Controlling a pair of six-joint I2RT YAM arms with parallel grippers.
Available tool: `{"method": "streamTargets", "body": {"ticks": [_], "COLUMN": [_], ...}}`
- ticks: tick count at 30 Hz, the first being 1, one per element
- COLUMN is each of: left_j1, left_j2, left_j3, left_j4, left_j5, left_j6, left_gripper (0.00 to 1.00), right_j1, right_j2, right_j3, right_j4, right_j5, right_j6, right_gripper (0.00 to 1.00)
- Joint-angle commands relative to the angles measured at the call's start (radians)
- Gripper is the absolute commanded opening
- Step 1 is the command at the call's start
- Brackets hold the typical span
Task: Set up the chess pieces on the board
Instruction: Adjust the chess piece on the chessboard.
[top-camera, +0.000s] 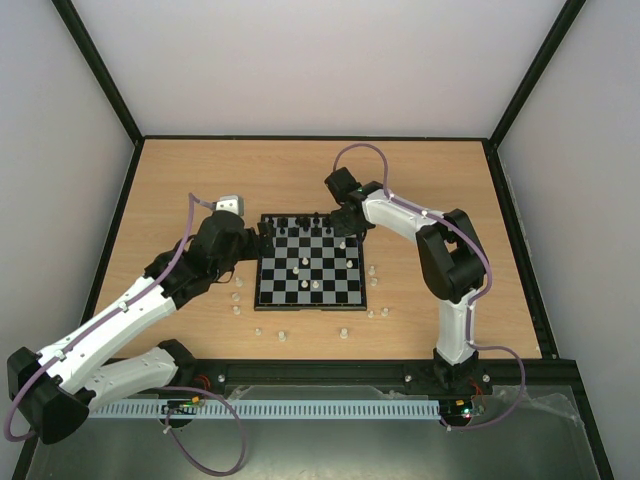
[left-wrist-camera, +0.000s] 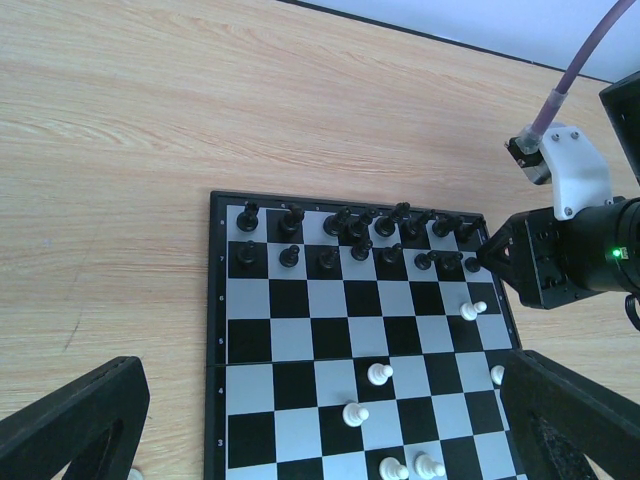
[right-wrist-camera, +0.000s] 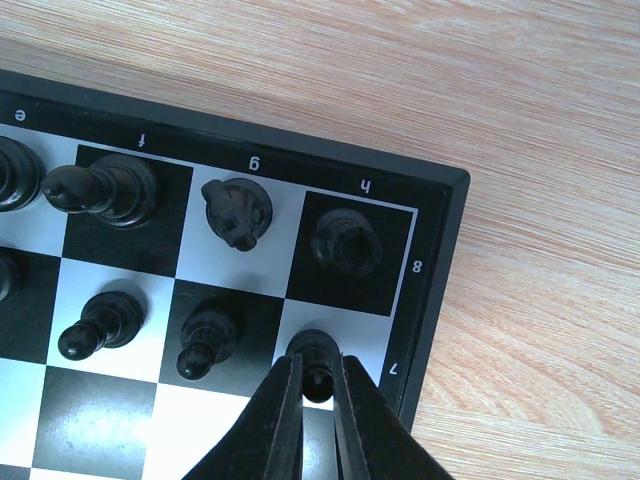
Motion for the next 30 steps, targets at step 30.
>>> {"method": "streamTargets", "body": {"ticks": [30], "left_j1": [-0.012], "left_j2": [-0.001], "left_j3": [0.010], "left_j4": [0.005], "left_j5": [-0.001], "left_j6": [0.007], "left_gripper": [1.00], "right_j1": [-0.013], "right_j2": [-0.003], "right_j3": [-0.040], "right_j4": [-0.030], "right_j5": [0.031], "right_j6": [0.010], "right_gripper": [0.10]}}
